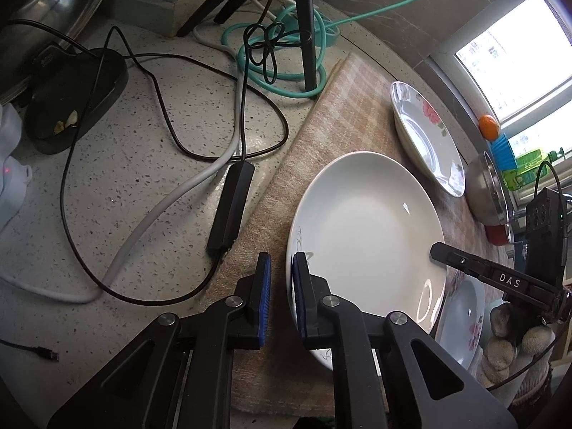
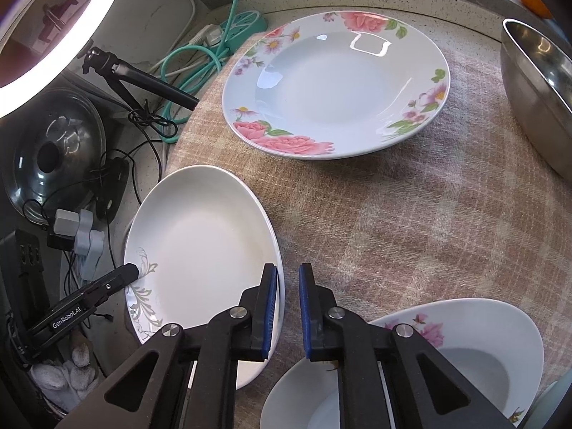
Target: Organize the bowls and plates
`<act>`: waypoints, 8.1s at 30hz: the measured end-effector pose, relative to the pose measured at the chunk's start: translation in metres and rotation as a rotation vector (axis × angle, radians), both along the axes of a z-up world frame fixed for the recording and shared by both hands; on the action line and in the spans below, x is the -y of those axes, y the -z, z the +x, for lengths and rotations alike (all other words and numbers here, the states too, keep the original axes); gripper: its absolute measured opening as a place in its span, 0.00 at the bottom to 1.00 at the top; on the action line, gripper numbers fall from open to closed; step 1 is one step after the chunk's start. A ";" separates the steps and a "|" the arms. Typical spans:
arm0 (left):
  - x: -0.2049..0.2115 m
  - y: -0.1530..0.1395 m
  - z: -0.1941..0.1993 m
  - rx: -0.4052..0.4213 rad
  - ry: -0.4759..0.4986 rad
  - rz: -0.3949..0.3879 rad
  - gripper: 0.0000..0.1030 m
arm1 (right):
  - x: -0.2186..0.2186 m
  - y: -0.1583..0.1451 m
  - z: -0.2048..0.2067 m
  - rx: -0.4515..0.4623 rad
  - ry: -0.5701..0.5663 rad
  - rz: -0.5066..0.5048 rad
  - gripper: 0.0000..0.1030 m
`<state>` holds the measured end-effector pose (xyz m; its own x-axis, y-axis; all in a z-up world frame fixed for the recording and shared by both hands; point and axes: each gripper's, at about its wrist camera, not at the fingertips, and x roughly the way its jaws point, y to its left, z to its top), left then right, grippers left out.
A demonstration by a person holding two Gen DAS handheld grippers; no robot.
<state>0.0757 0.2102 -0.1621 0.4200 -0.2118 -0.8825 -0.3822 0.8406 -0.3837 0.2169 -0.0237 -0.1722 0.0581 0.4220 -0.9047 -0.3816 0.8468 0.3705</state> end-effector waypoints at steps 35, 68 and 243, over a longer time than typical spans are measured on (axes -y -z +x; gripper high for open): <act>-0.001 -0.014 0.004 0.046 -0.006 0.025 0.04 | 0.001 -0.009 -0.011 -0.025 0.049 0.035 0.04; 0.084 -0.038 0.015 0.104 0.167 0.005 0.04 | 0.103 -0.045 -0.044 0.031 0.239 0.063 0.04; 0.086 -0.045 0.092 0.169 -0.244 -0.065 0.09 | 0.035 -0.084 0.195 0.142 -0.249 -0.019 0.28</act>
